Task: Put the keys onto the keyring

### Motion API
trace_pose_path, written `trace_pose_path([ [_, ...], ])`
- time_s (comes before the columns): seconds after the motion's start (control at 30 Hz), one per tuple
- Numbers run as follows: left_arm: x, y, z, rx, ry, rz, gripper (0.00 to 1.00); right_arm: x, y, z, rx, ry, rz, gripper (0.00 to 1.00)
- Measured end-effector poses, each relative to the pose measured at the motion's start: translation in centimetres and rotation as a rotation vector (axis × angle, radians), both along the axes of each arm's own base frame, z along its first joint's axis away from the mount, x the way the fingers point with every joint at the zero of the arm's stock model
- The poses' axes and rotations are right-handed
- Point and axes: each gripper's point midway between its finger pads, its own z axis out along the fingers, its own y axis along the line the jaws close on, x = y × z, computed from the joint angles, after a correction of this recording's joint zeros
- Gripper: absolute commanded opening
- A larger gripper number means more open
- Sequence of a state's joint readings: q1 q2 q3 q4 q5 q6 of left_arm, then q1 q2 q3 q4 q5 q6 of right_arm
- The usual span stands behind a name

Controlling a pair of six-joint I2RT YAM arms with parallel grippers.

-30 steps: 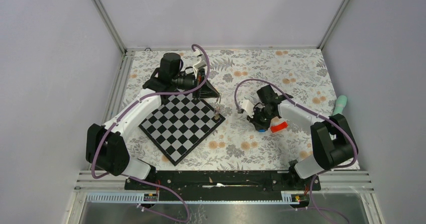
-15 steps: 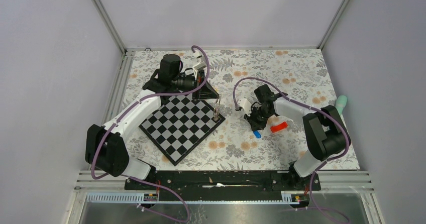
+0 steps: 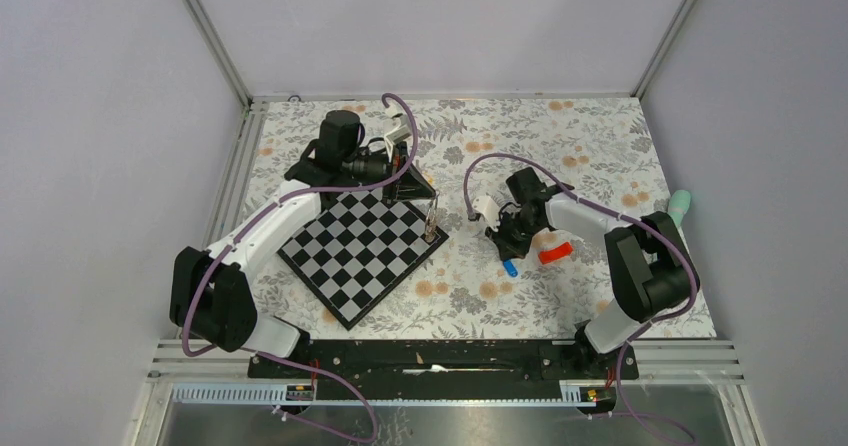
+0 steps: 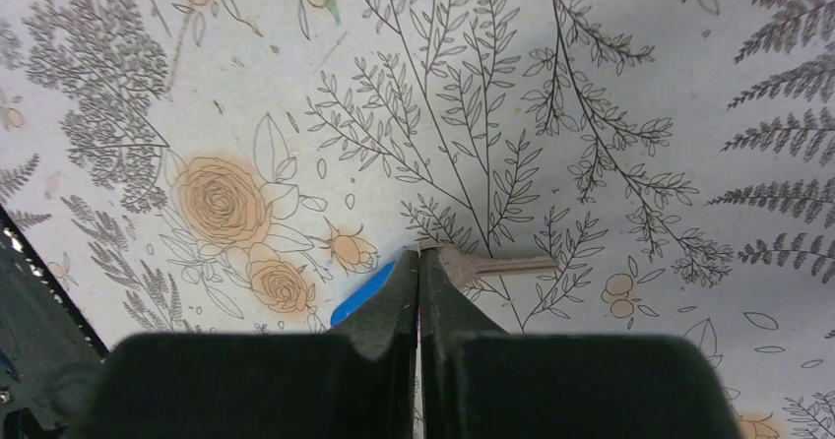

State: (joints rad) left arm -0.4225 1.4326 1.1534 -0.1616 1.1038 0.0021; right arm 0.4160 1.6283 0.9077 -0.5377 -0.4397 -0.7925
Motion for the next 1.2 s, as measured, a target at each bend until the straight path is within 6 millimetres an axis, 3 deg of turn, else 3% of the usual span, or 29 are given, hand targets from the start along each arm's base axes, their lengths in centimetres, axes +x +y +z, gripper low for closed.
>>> trace_pose_path([
  [0.17, 0.1, 0.0, -0.4, 0.0, 0.011, 0.009, 0.0, 0.2, 1.0, 2.2, 0.073, -0.035, 0.011, 0.0],
  [0.57, 0.6, -1.1, 0.4, -0.041, 0.064, 0.065, 0.0, 1.4, 5.8, 12.6, 0.407, -0.152, 0.051, 0.0],
  [0.87, -0.7, -3.2, 1.0, -0.055, 0.219, 0.084, 0.0, 2.1, 7.6, 19.7, 0.582, -0.308, 0.072, 0.0],
  [1.2, -0.5, -3.5, 1.6, -0.071, 0.344, 0.141, 0.0, 2.0, 7.8, 22.8, 0.645, -0.406, 0.103, 0.0],
])
